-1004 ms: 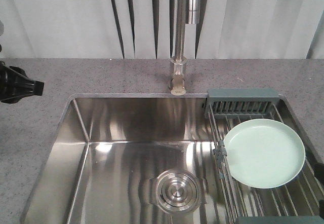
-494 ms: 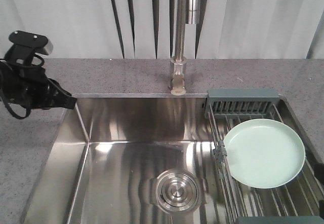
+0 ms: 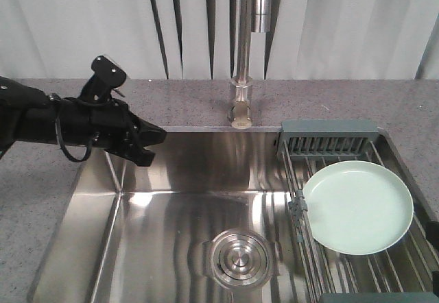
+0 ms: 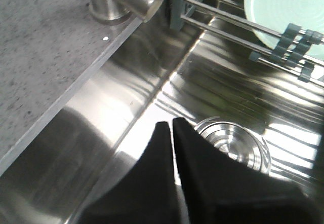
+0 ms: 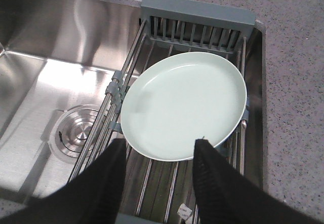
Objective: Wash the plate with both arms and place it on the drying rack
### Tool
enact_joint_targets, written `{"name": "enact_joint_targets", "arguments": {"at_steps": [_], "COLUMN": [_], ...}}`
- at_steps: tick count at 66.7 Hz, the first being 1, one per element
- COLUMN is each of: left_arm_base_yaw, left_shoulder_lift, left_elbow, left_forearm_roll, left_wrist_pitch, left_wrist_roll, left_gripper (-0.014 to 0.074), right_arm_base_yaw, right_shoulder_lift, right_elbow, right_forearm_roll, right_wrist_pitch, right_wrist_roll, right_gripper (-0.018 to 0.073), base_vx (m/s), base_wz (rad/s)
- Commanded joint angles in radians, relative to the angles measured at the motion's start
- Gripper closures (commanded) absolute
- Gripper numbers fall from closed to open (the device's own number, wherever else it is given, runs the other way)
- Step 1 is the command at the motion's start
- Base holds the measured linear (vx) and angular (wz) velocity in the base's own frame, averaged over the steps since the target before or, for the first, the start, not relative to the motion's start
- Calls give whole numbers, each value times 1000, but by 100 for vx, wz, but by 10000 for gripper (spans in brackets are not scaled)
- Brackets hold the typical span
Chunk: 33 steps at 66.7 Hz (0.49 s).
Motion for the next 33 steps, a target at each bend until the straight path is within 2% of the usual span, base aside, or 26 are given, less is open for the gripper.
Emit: {"name": "enact_joint_targets", "arguments": {"at_steps": [1, 14, 26, 33], "left_arm_base_yaw": [-35, -87, -124, -138], "left_shoulder_lift": [-26, 11, 74, 124], "left_elbow": [-36, -43, -143, -227], "left_forearm_roll": [-117, -232, -229, -220], "left_wrist_pitch": [-8, -11, 10, 60], "left_wrist_roll": [113, 291, 297, 296], "left_gripper": [604, 603, 603, 603], "right_arm_base_yaw": [0, 0, 0, 0], "right_shoulder_lift": [1, 1, 1, 1], "right_elbow": [-26, -26, -26, -26], "right_forearm_roll": [1, 1, 1, 1], "right_wrist_pitch": [-63, -63, -63, -63], "right_wrist_roll": [-2, -2, -2, -2], "right_gripper": [240, 240, 240, 240], "base_vx": [0, 0, 0, 0], "base_wz": [0, 0, 0, 0]}}
